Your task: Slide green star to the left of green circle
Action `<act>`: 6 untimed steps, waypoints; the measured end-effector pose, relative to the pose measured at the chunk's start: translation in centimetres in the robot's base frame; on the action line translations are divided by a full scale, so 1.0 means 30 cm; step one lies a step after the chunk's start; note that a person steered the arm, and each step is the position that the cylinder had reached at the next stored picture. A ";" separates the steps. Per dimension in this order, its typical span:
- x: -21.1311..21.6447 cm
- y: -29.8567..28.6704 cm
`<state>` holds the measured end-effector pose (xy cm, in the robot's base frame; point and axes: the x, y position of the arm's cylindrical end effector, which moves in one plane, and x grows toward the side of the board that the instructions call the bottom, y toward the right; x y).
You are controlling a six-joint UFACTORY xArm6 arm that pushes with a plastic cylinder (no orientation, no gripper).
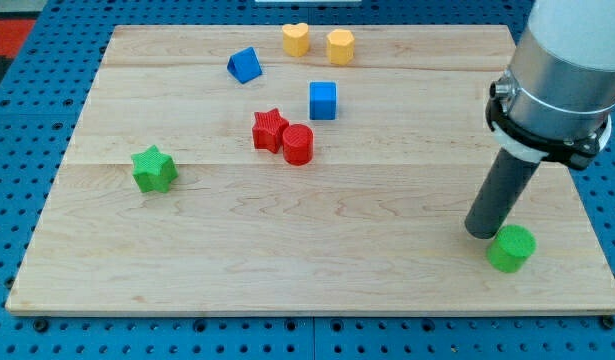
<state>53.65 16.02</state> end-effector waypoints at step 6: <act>-0.312 -0.884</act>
<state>44.29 -10.50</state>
